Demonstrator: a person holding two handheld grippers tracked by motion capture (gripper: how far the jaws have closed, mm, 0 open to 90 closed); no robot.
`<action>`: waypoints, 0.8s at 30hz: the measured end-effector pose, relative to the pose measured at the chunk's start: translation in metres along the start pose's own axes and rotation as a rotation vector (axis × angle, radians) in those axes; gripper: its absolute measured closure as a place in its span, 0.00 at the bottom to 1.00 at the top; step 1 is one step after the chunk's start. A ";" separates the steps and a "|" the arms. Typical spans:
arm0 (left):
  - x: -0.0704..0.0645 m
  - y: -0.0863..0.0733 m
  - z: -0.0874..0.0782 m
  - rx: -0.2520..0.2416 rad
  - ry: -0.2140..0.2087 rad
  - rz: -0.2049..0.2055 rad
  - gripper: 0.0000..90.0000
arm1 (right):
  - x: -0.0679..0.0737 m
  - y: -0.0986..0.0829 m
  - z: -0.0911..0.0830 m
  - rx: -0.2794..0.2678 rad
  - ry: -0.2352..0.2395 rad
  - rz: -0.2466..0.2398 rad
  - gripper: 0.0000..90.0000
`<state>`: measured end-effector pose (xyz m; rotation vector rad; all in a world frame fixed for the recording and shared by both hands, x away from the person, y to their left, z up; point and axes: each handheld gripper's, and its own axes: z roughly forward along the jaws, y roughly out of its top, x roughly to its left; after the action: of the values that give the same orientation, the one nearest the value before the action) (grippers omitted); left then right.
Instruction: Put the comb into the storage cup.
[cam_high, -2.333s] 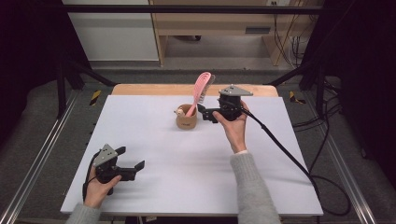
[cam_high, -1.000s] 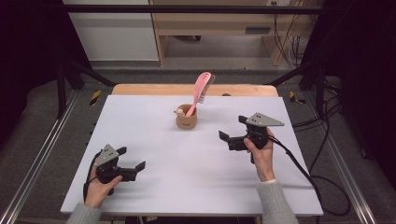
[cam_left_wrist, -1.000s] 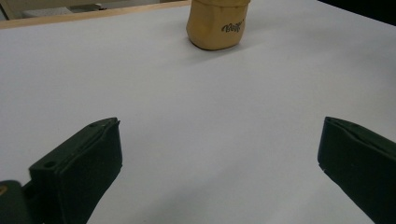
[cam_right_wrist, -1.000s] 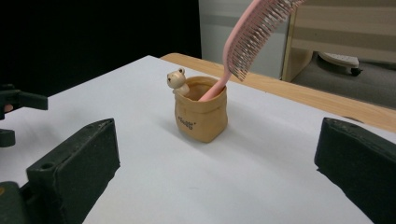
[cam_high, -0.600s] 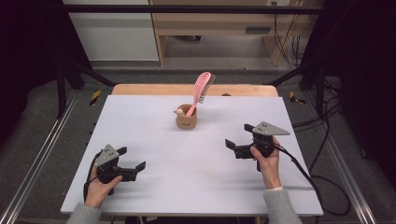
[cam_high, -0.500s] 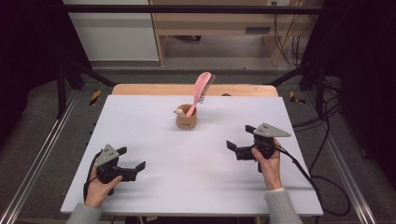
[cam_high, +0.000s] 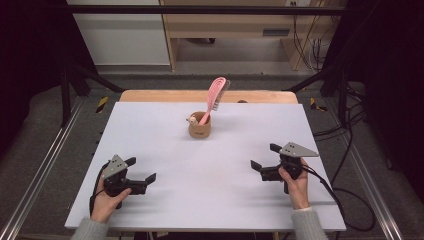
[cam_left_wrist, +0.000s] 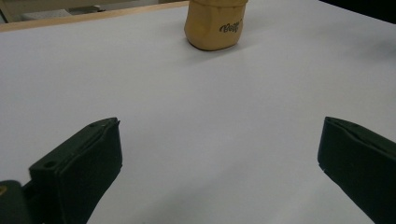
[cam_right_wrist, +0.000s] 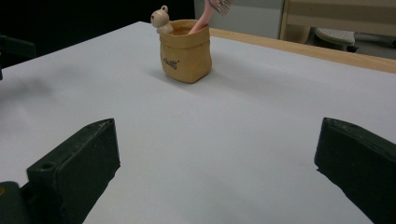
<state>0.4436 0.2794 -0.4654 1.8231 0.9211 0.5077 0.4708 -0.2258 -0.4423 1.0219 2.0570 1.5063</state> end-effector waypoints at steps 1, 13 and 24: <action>0.000 0.000 0.000 0.000 -0.001 0.001 0.00 | -0.001 -0.002 -0.001 0.004 0.000 0.002 0.00; -0.001 -0.001 0.001 0.002 -0.003 0.010 0.00 | -0.011 -0.026 -0.010 0.019 -0.003 -0.006 0.00; -0.001 -0.001 0.003 0.007 -0.005 0.012 0.00 | -0.021 -0.036 -0.015 0.031 -0.013 0.013 0.00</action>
<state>0.4443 0.2775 -0.4677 1.8364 0.9095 0.5077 0.4632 -0.2566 -0.4728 1.0555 2.0755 1.4742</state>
